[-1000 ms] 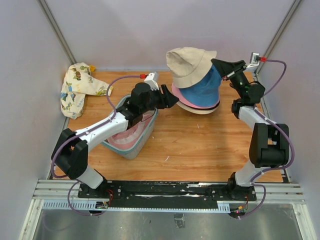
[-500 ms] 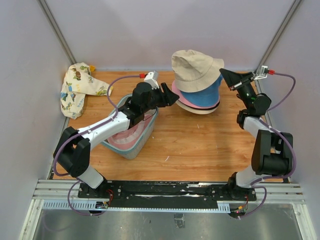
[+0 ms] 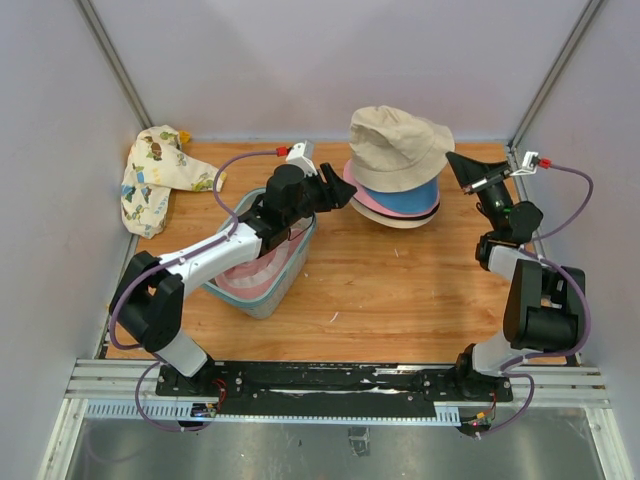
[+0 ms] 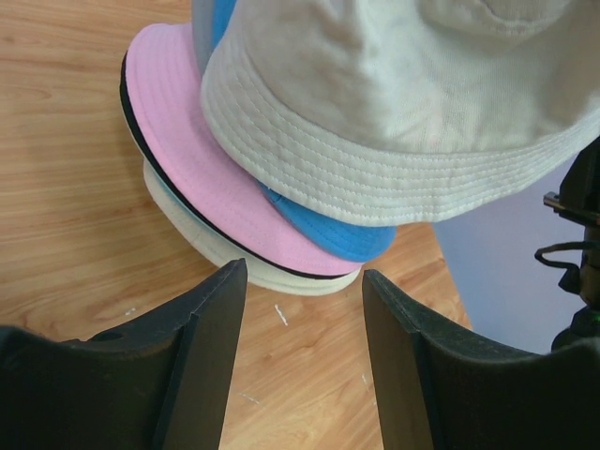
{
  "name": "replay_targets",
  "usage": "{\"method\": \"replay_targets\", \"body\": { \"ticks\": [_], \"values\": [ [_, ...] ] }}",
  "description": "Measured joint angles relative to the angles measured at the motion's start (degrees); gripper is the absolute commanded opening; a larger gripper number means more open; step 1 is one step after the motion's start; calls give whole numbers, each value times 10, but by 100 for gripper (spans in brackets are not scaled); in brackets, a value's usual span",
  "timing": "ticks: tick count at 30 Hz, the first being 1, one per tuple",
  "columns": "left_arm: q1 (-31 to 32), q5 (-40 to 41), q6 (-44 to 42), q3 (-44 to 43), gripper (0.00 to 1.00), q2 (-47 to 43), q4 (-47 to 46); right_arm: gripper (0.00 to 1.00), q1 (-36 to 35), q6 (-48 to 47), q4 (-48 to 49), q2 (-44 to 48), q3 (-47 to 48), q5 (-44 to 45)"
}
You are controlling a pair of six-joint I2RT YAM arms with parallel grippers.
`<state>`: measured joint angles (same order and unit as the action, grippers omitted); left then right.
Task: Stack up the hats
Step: Stack the hat on the hat.
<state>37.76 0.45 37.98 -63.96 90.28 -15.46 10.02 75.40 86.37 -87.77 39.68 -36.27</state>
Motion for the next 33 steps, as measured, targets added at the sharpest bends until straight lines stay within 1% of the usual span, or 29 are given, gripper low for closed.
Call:
{"method": "replay_targets", "body": {
  "ticks": [7,13,22,33],
  "values": [
    [0,15,3,0,57,5,-11,1,19,-5,5,0,-43,41],
    [0,27,7,0,57,10,-13,1,22,-4,9,-4,-70,79],
    [0,49,8,0,59,13,-20,0,22,12,15,-45,-99,125],
    [0,59,8,-48,59,50,-23,1,22,33,25,-89,-106,136]
  ]
}}
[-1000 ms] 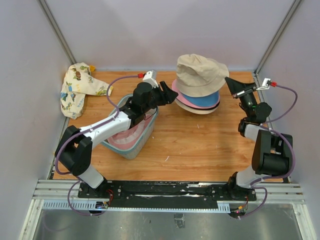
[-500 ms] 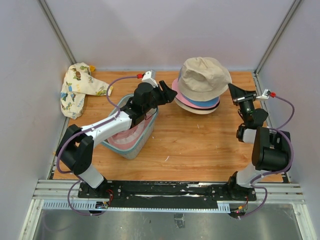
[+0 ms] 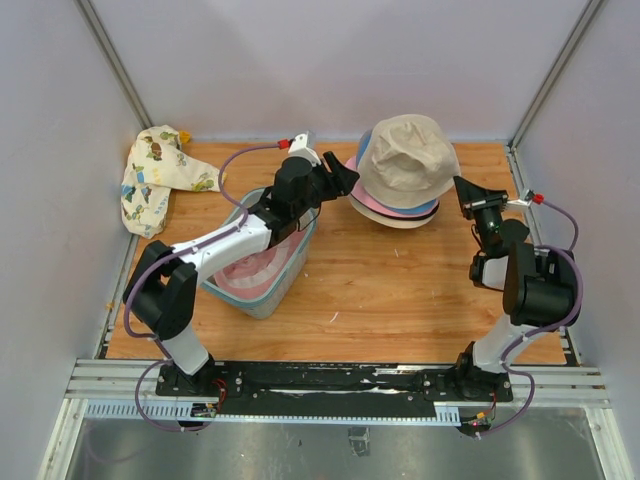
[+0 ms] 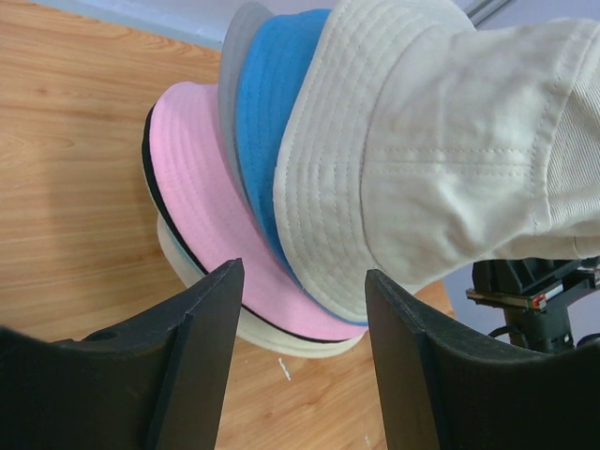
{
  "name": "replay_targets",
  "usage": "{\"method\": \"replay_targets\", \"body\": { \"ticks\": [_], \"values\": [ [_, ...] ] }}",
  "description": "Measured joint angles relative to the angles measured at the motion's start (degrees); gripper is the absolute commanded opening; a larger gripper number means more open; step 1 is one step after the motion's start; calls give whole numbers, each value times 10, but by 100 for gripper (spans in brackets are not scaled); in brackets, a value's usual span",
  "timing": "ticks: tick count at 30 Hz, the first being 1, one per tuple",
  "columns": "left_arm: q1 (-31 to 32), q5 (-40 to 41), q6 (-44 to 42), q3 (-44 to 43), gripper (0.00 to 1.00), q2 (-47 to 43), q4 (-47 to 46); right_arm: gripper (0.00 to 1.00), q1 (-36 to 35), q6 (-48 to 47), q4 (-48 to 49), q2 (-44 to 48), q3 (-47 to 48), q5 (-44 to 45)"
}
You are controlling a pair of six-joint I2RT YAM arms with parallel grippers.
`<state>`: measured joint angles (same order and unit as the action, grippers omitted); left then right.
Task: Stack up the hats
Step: Stack the hat on the hat.
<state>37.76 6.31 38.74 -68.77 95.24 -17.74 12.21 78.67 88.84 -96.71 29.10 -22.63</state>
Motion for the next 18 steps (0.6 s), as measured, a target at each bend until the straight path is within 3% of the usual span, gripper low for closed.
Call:
{"method": "replay_targets", "body": {
  "ticks": [18],
  "values": [
    [-7,8,3,-56,62,62,-14,3,-18,5,3,-41,0,0]
  ]
}}
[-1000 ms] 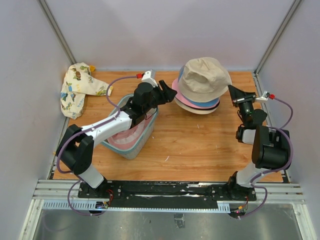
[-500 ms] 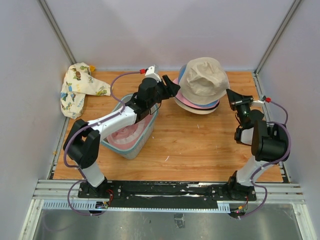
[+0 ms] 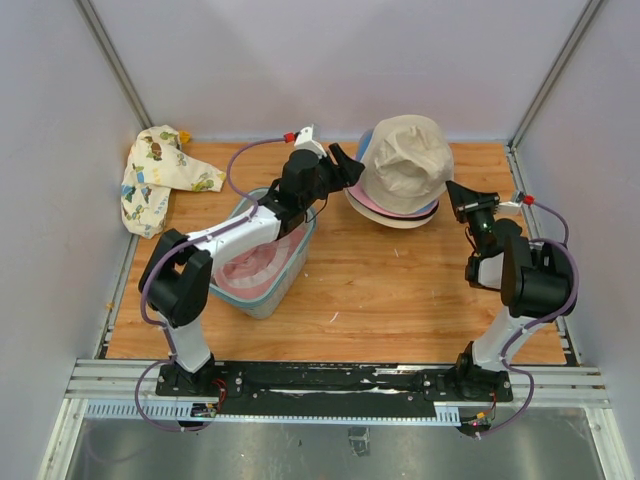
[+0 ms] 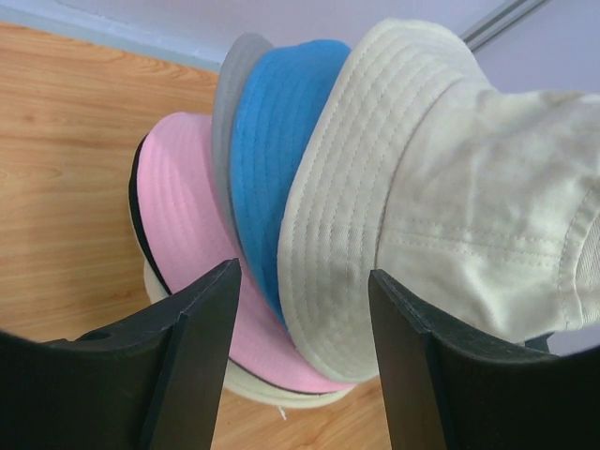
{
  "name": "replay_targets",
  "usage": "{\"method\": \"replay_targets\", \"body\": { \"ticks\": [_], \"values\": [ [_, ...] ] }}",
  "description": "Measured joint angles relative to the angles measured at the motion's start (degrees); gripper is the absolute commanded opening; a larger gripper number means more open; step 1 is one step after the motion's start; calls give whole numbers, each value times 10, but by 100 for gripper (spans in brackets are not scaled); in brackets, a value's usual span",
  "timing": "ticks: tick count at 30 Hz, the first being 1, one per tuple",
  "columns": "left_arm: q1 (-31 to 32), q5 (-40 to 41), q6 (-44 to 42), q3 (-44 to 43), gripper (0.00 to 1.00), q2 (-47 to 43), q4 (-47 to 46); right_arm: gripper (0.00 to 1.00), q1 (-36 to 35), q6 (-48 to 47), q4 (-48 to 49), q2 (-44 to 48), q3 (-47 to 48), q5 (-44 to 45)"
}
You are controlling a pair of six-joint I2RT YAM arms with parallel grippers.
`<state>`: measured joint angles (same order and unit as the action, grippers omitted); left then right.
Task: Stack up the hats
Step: Stack the hat on the hat.
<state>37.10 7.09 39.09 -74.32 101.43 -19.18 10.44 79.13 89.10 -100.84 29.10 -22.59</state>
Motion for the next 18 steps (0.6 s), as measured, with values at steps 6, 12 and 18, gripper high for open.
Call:
{"method": "replay_targets", "body": {
  "ticks": [6,12,18],
  "values": [
    [-30,-48,37,-15,62,33,-42,3,-4,-5,-3,0,3,-2],
    [-63,-117,97,-15,62,75,-110,3,-11,-9,-3,0,3,-2],
    [-68,-169,133,-32,62,107,-140,4,-12,-9,-5,0,12,-3]
  ]
}}
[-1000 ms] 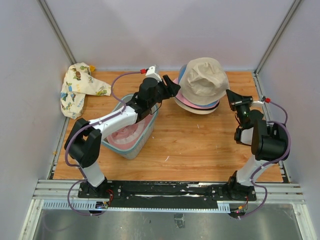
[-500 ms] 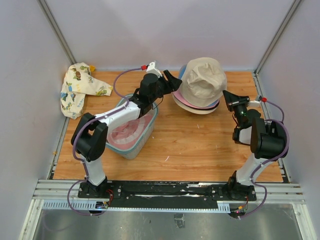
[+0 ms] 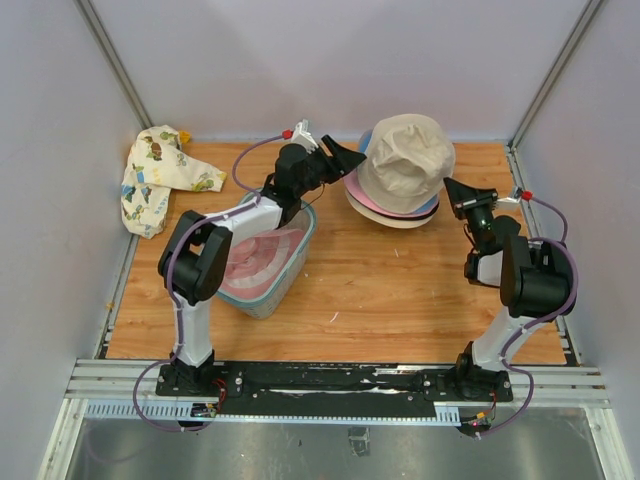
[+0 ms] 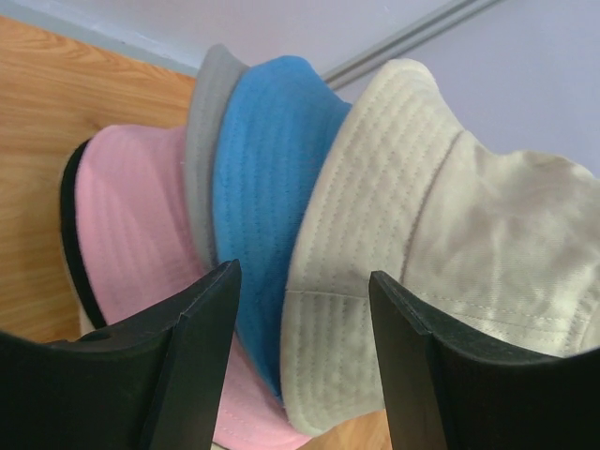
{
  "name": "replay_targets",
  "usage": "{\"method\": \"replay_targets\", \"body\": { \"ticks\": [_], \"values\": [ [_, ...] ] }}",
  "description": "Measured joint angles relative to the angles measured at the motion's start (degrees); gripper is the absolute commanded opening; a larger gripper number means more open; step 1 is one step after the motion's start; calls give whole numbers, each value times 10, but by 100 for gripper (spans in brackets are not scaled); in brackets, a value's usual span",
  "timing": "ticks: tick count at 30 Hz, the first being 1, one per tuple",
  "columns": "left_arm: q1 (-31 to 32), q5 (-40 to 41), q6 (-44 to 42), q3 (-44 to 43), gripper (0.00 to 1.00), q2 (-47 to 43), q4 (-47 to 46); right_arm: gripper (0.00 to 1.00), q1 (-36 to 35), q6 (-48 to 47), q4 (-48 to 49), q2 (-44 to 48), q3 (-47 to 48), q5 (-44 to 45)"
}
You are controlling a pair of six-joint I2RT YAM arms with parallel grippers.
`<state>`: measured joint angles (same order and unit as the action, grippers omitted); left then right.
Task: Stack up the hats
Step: Stack the hat on the hat.
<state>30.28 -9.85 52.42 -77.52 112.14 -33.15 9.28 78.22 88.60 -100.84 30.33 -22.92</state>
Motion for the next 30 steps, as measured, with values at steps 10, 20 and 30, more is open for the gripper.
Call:
{"method": "replay_targets", "body": {
  "ticks": [10,20,30],
  "values": [
    [-1,-58,34,-33,62,25,-29,4,0,11,-3,1,38,-1],
    [-10,-63,50,-13,62,29,-33,4,0,26,-21,9,63,-1],
    [-17,-46,66,-5,62,29,-45,5,-3,28,-127,23,177,-28]
  ]
}}
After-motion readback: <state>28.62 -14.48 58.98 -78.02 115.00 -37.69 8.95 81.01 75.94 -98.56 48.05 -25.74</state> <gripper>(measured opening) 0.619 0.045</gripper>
